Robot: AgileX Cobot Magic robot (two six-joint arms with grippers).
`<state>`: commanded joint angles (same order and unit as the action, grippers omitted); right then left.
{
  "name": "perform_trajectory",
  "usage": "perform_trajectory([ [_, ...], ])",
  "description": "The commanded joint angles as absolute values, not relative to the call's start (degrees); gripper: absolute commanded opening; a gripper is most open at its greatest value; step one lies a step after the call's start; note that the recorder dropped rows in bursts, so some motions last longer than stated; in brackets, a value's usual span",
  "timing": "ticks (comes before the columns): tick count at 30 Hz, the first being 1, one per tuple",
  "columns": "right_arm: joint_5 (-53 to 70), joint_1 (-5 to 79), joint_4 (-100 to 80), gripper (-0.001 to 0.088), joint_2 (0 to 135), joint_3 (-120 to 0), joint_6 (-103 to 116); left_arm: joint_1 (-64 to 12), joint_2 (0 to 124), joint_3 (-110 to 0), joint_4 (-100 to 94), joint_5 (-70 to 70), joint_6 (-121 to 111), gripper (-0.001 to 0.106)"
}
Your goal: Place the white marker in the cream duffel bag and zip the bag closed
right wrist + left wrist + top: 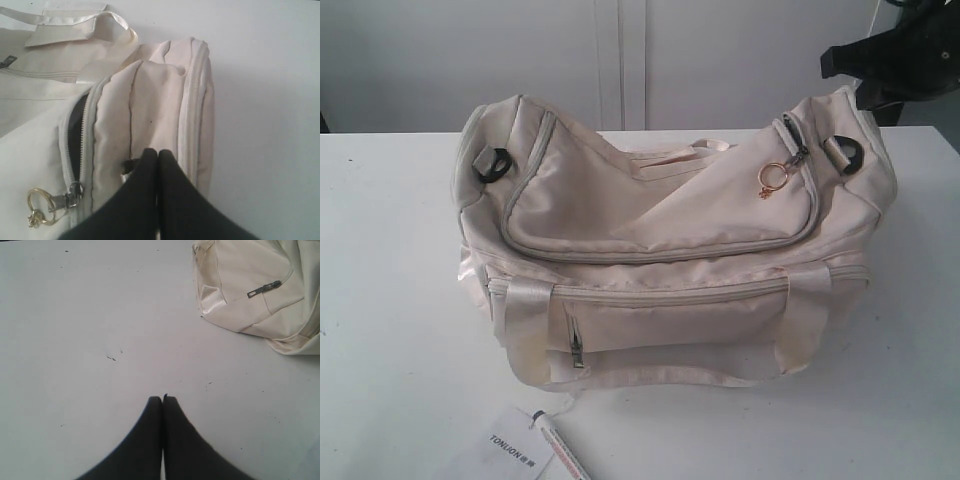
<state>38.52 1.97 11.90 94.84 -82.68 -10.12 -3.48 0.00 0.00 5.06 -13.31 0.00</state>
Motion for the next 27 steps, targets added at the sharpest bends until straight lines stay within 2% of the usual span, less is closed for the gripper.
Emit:
perform_trajectory([
  [7,38.2,2.0,12.0,0.0000,94.8,-82.7,-8.0,-3.5,0.0,0.0,5.1,-13.3,0.0,0.000],
  [15,37.0,-1.7,12.1,0.0017,94.8,-82.7,-1.2,-3.5,0.0,0.0,5.1,-13.3,0.0,0.000],
  [22,35.8,-1.7,12.4,0.0277,96.4,-82.7,-1.2,-3.5,0.0,0.0,5.1,-13.3,0.0,0.000],
  [27,35.6,-1.7,17.0,0.0364,98.3,-82.7,-3.2,-3.5,0.0,0.0,5.1,-13.3,0.0,0.000],
])
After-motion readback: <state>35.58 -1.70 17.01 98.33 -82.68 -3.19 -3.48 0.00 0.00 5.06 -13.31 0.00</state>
